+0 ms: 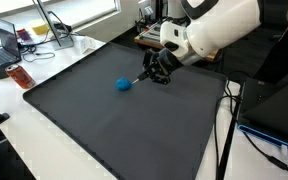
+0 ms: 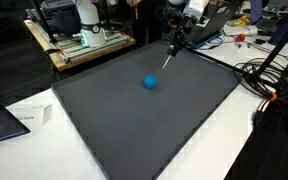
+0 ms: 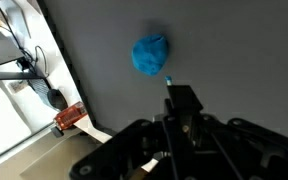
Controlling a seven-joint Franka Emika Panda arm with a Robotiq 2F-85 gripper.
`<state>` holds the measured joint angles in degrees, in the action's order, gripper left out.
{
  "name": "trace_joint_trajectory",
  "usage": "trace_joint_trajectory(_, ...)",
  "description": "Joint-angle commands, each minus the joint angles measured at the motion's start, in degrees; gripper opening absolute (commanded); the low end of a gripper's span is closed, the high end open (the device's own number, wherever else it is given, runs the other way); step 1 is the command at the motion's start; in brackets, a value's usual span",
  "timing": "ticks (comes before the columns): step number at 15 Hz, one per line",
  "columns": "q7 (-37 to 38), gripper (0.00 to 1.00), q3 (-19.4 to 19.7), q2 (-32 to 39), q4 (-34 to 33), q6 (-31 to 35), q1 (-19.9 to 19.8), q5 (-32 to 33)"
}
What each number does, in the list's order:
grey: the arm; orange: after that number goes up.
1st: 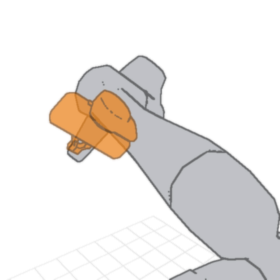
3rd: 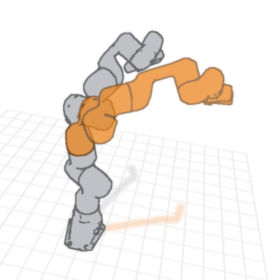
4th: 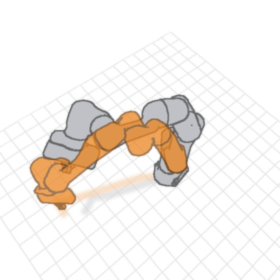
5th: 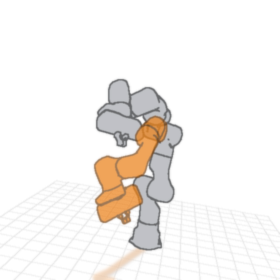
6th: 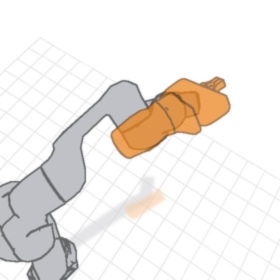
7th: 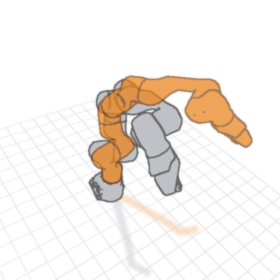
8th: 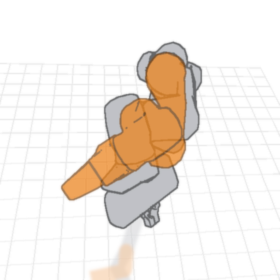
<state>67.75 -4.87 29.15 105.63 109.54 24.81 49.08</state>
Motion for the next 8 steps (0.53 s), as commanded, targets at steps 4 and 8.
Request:
trace_joint_trajectory(4,4.99,0.03,-0.82,-9.08,13.32,14.22,-4.32,4.79)
trace_joint_trajectory(8,6.03,0.03,-0.42,-11.32,17.87,20.69,-6.77,6.69)
